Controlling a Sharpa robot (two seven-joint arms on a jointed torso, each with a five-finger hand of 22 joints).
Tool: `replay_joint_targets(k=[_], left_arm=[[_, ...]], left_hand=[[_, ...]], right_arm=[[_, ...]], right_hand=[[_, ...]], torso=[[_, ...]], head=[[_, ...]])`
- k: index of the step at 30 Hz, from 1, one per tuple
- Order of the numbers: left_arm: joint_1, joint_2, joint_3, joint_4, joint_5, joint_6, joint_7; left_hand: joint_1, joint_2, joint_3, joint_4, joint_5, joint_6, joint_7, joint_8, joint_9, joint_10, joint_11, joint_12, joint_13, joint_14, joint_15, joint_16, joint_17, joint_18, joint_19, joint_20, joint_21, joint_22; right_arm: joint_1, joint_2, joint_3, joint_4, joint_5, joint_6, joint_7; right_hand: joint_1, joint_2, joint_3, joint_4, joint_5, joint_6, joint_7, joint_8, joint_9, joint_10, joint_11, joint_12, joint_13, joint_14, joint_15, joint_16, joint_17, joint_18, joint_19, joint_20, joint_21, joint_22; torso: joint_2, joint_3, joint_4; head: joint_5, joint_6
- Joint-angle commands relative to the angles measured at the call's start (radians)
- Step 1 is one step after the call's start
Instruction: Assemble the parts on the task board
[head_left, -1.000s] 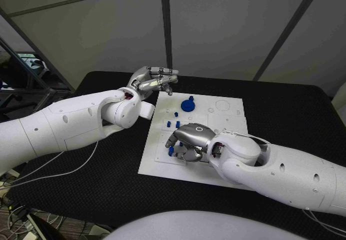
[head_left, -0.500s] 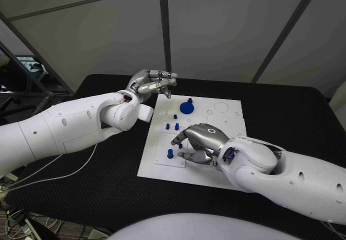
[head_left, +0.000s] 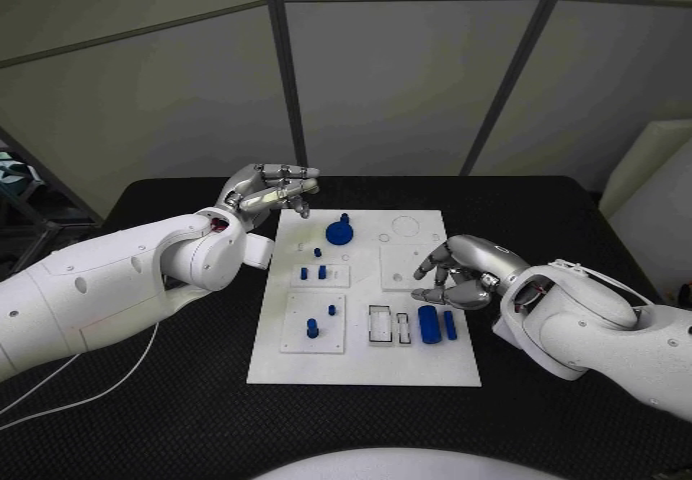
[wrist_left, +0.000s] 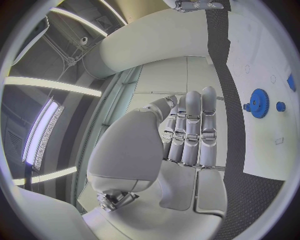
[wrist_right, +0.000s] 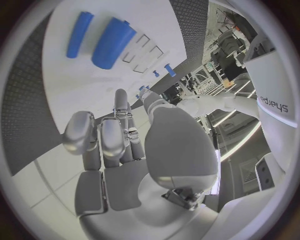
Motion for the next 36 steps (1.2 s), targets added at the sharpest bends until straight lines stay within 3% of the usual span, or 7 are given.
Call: replay_joint_targets(k=[1,4,6,13,18,25,36], left_arm=[[0.001,-0.002,0.000,0.004,-0.007,0.024,0.012],[0.001,-0.004,-0.001,0.005,-0.007,0.027,0.015],[0.001,-0.005,-0.001,0.005,-0.007,0.028,0.017],[0.001,-0.003,-0.002,0.004,-0.007,0.031,0.018],[0.001,-0.002,-0.002,0.004,-0.007,0.031,0.018],[0.001,-0.006,-0.002,0.005,-0.007,0.029,0.018],[0.001,-0.007,-0.002,0.006,-0.007,0.030,0.018]], left_hand=[[-0.033,-0.011,-0.024,0.013,-0.008,-0.009,-0.002,0.004,0.000,-0.011,-0.001,0.007,0.001,-0.003,0.004,-0.002,-0.001,-0.012,-0.010,0.004,-0.005,-0.003],[-0.051,-0.017,-0.045,0.024,-0.012,-0.013,-0.003,0.006,0.000,-0.014,-0.001,0.011,0.002,-0.003,0.005,0.000,0.000,-0.011,-0.010,0.007,-0.012,-0.009],[-0.052,-0.017,-0.048,0.026,-0.012,-0.013,-0.003,0.006,0.000,-0.015,-0.001,0.012,0.002,-0.003,0.005,0.000,0.000,-0.011,-0.010,0.008,-0.013,-0.011],[-0.052,-0.017,-0.048,0.026,-0.012,-0.013,-0.003,0.006,0.000,-0.015,-0.001,0.012,0.002,-0.003,0.005,0.000,0.000,-0.011,-0.010,0.008,-0.013,-0.011],[-0.052,-0.015,-0.051,0.027,-0.012,-0.013,-0.003,0.007,0.000,-0.016,-0.002,0.014,0.003,-0.003,0.005,0.000,0.000,-0.010,-0.009,0.008,-0.015,-0.012],[-0.053,-0.013,-0.053,0.029,-0.012,-0.014,-0.003,0.008,0.001,-0.017,-0.002,0.015,0.003,-0.003,0.005,0.000,0.000,-0.010,-0.009,0.008,-0.016,-0.014],[-0.054,-0.011,-0.056,0.030,-0.012,-0.014,-0.003,0.008,0.001,-0.018,-0.001,0.015,0.003,-0.003,0.005,0.001,0.000,-0.010,-0.008,0.009,-0.018,-0.015]], right_arm=[[0.001,-0.035,0.002,0.015,0.079,0.004,-0.086],[0.000,-0.062,0.002,0.027,0.059,0.002,-0.104],[0.000,-0.074,0.002,0.037,0.044,0.002,-0.119],[-0.012,-0.077,0.001,0.060,0.009,0.012,-0.167],[-0.032,-0.069,0.001,0.069,-0.010,0.038,-0.185],[-0.057,-0.054,0.001,0.078,-0.030,0.068,-0.194],[-0.072,-0.028,0.000,0.057,-0.058,0.107,-0.219]], right_hand=[[-0.025,0.003,-0.073,0.048,0.058,-0.002,-0.011,0.029,0.011,-0.001,-0.004,0.226,0.252,0.035,-0.007,0.041,0.059,-0.018,0.021,-0.009,0.032,0.045],[-0.013,0.020,-0.141,0.079,0.068,-0.010,-0.013,0.065,0.028,0.007,-0.004,0.446,0.507,0.044,-0.018,0.087,0.126,-0.028,0.037,-0.007,0.063,0.088],[-0.002,0.034,-0.173,0.079,0.067,-0.010,-0.014,0.090,0.042,0.021,-0.010,0.548,0.633,0.051,-0.014,0.117,0.175,-0.032,0.048,-0.009,0.083,0.116],[0.016,0.059,-0.240,0.080,0.067,-0.027,-0.019,0.143,0.080,0.023,-0.012,0.629,0.747,0.053,-0.014,0.145,0.216,-0.037,0.056,-0.011,0.102,0.144],[0.018,0.065,-0.260,0.081,0.062,-0.036,-0.019,0.158,0.091,0.023,-0.012,0.638,0.765,0.054,-0.015,0.150,0.225,-0.038,0.057,-0.009,0.107,0.151],[0.017,0.068,-0.272,0.081,0.062,-0.040,-0.019,0.166,0.097,0.019,-0.012,0.635,0.767,0.054,-0.014,0.152,0.227,-0.039,0.057,-0.009,0.108,0.153],[0.009,0.074,-0.288,0.083,0.056,-0.045,-0.019,0.175,0.104,0.015,-0.012,0.632,0.769,0.053,-0.014,0.153,0.228,-0.039,0.057,-0.008,0.110,0.155]], torso=[[-0.001,-0.0021,-0.0041],[-0.001,-0.0017,-0.0070],[-0.001,-0.0018,-0.0075],[-0.001,-0.0029,-0.0065],[-0.002,-0.0038,-0.0038],[0.000,-0.0037,-0.0077],[0.000,-0.0026,-0.0064]], head=[[-0.025,0.001],[-0.032,-0.004],[-0.040,-0.007],[-0.047,-0.014],[-0.051,-0.017],[-0.047,-0.015],[-0.047,-0.022]])
